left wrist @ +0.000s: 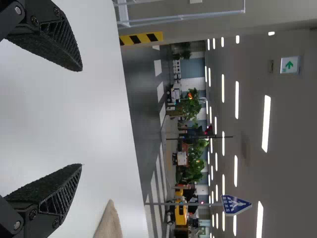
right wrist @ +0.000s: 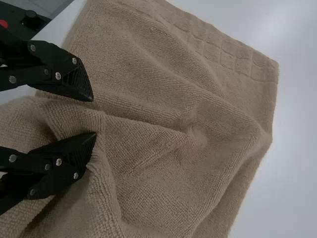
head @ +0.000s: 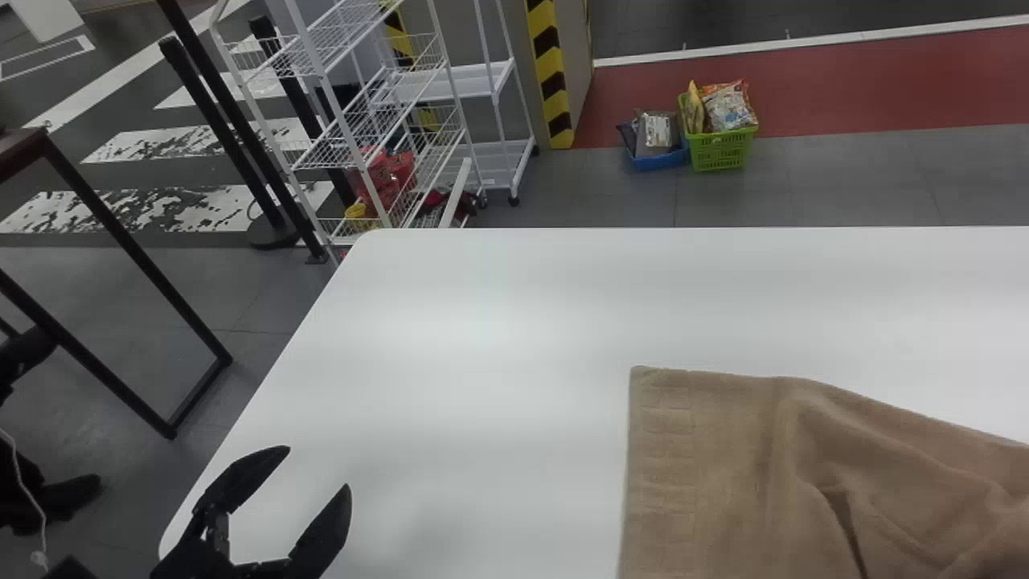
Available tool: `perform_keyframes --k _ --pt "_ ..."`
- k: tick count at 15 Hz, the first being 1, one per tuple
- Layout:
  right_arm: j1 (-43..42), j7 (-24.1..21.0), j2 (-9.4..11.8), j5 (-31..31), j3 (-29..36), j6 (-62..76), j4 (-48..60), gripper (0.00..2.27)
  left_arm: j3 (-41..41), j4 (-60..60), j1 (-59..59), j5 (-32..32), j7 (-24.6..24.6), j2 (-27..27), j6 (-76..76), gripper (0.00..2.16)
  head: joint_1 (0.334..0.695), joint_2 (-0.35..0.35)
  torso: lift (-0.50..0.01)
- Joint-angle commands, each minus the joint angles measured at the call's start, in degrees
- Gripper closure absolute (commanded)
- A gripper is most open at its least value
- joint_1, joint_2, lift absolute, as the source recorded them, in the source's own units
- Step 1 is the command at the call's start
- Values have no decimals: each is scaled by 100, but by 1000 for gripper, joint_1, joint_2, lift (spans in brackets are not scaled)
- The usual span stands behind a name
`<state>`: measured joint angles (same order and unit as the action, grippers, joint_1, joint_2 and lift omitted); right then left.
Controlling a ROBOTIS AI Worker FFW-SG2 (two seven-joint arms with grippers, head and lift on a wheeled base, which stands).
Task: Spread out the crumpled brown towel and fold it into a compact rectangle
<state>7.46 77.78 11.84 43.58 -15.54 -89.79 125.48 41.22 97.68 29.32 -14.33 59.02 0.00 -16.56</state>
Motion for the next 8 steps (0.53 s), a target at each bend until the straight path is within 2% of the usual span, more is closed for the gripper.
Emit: perform_keyframes --k 1,5,7,8 --pt "-114 54 -208 -95 -204 -29 -156 701 26 -4 3 0 -5 -15 0 137 695 350 -127" --pt "-562 -211 -630 -359 -423 -29 -841 697 17 -13 3 0 4 -15 -18 137 695 350 -127" --pt "-782 -457 -780 -719 -423 -29 -1105 701 17 -13 -5 0 13 -15 -18 137 695 350 -127" --pt "-896 -562 -920 -799 -415 18 -1263 697 17 -4 3 0 4 -15 -18 137 695 350 -127"
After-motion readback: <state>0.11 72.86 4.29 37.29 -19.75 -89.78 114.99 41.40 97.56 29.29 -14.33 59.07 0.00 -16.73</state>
